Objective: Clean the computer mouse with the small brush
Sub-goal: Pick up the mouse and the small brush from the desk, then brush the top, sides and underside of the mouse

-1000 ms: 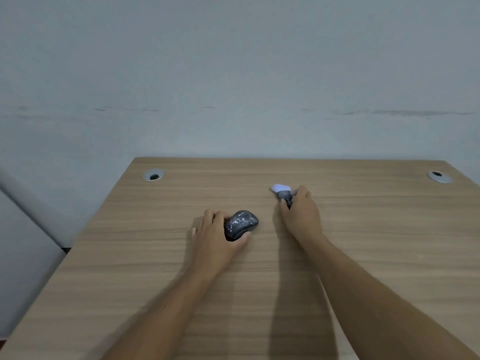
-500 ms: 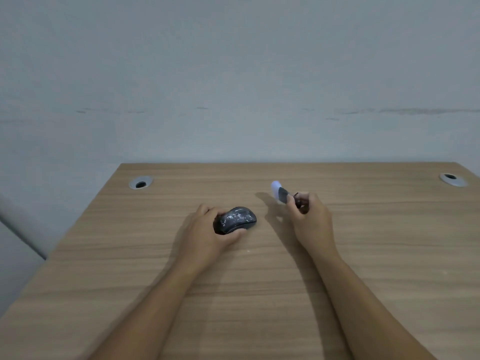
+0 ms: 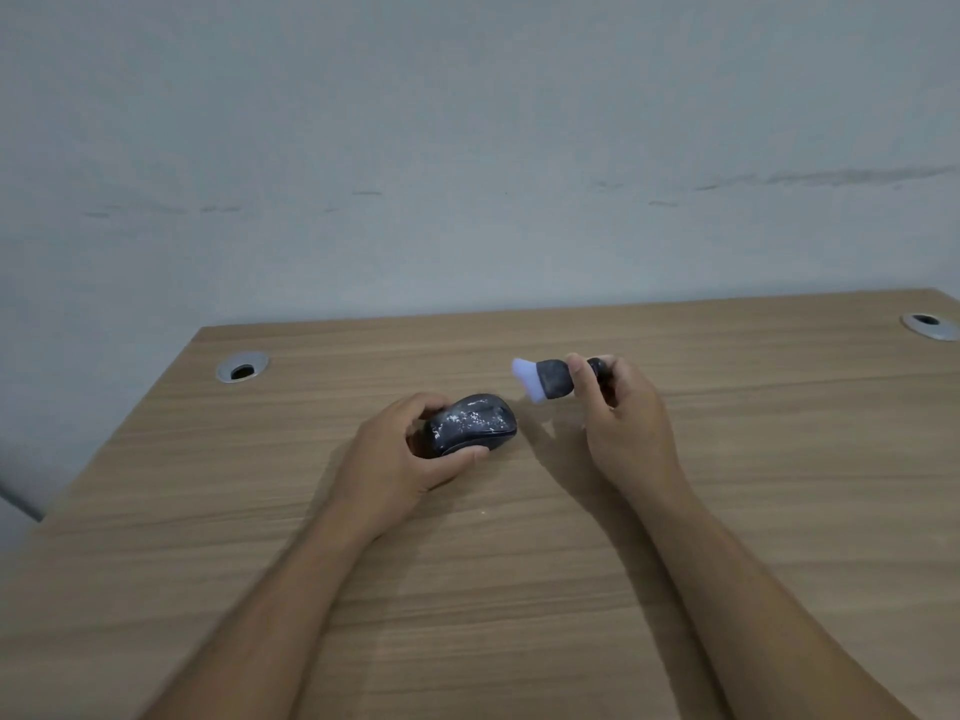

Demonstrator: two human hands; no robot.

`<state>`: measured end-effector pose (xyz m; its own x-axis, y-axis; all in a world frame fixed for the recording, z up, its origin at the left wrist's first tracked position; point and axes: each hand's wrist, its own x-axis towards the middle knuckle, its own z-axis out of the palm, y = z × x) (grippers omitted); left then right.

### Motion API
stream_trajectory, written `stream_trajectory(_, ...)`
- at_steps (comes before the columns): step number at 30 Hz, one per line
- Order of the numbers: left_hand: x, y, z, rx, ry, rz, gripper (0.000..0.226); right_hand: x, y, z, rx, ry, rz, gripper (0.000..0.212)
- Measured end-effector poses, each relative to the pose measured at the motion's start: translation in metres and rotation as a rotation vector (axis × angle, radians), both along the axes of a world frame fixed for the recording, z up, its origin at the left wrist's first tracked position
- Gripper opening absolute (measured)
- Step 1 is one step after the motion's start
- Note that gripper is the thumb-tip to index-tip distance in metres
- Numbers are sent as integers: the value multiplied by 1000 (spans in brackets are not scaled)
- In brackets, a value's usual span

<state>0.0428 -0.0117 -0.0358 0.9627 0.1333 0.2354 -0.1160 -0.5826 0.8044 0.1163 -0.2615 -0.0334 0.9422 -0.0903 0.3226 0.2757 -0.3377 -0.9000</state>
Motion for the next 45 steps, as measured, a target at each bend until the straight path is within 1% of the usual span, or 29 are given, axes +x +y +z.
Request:
stream_trajectory(3,-1,-2,3,-35,-24,-10,42,-6,7,3,-28,-28,24,23)
stream_trajectory(6,-1,0,2,-63,-34,-20,45,-13,14,8,-59,-115,10,20)
stream_trajectory(9,-2,2,1,-90,-21,-46,47,-22,20,14,-71,-200,-12,21)
stream_trajectory(12,-3,6,1,-101,7,-80,52,-28,24,16,-58,-231,8,21)
stream_trajectory(16,-4,5,2,-89,21,-124,55,-31,28,14,-113,-215,69,18)
stream_trajectory(20,-5,6,1,-96,21,-117,56,-28,23,9,-212,-159,121,23)
stream_trajectory(23,-5,8,-1,-120,29,-118,57,-21,13,8,-271,-121,108,21)
stream_trajectory(25,-5,8,-1,-128,31,-116,57,-17,6,8,-317,-120,56,23)
stream_trajectory(26,-5,7,0,-131,32,-116,57,-16,3,10,-305,-123,24,24)
stream_trajectory(28,-5,5,1,-134,30,-122,55,-17,3,15,-190,-107,7,24)
stream_trajectory(30,-6,4,2,-122,24,-135,52,-21,12,21,-65,-70,57,23)
stream_trajectory(31,-6,5,2,-122,19,-138,53,-24,18,22,-41,-63,87,22)
stream_trajectory(35,-6,5,4,-142,25,-119,50,-26,26,14,-174,-81,106,25)
stream_trajectory(40,-9,4,6,-152,37,-133,49,-16,7,5,-313,-46,-7,29)
stream_trajectory(41,-8,4,5,-158,35,-132,50,-16,6,6,-293,-44,-27,30)
stream_trajectory(43,-7,4,5,-160,32,-129,50,-19,6,11,-182,-43,-31,29)
stream_trajectory(45,-7,3,6,-160,31,-136,50,-27,15,20,-49,-39,25,27)
